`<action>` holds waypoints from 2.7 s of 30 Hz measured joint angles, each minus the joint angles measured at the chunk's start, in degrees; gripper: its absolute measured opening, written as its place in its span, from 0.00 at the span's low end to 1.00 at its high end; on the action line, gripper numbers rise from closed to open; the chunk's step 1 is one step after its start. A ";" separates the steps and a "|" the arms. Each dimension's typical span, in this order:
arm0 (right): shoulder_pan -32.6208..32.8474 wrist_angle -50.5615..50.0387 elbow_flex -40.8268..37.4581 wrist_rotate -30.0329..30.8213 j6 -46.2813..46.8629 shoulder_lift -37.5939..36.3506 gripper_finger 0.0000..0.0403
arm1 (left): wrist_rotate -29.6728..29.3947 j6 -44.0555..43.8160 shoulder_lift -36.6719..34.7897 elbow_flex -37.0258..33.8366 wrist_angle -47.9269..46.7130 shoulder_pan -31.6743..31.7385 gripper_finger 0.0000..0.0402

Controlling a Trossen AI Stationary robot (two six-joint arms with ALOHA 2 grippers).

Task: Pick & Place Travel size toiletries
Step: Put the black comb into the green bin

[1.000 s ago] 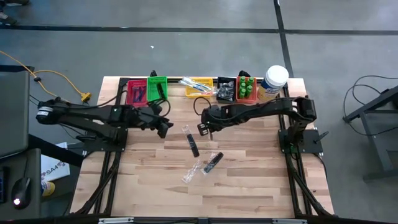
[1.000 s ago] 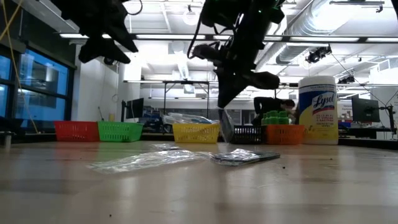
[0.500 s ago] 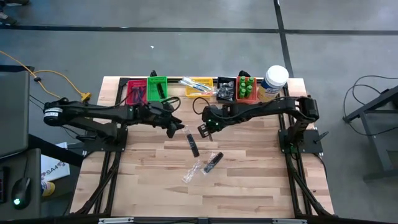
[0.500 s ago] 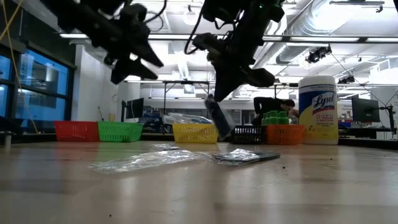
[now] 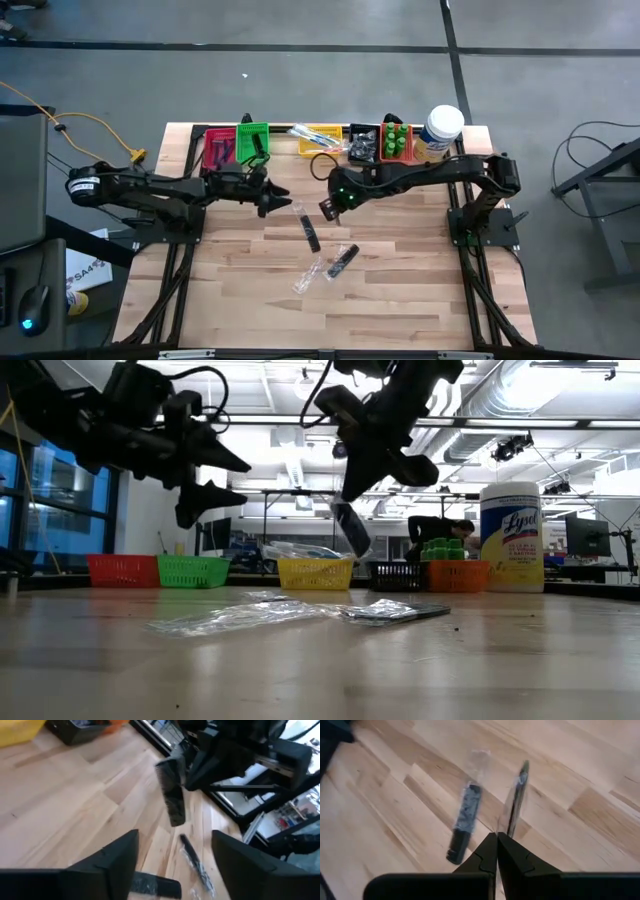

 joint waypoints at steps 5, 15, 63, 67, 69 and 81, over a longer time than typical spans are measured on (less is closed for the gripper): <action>0.15 2.80 0.00 -0.68 -0.43 0.00 0.01 | -0.64 -0.29 0.68 0.00 0.42 -0.04 0.74; 0.15 12.56 0.00 -6.27 -0.79 -0.09 0.01 | 0.56 -1.46 4.85 0.02 14.10 -0.02 0.74; -0.81 33.70 0.00 -10.45 -1.70 -0.13 0.01 | 13.62 -8.60 9.64 3.15 31.08 -0.07 0.72; -0.74 33.69 0.00 -10.61 -1.89 -0.13 0.01 | 13.51 -8.60 9.64 3.17 31.07 -0.07 0.62; -0.70 33.65 0.00 -10.63 -1.91 -0.13 0.01 | 13.27 -8.84 9.64 3.19 31.01 -0.07 0.55; -0.52 33.08 0.00 -10.88 -1.95 -0.22 0.01 | 13.40 -9.20 9.60 3.19 30.00 -0.07 0.07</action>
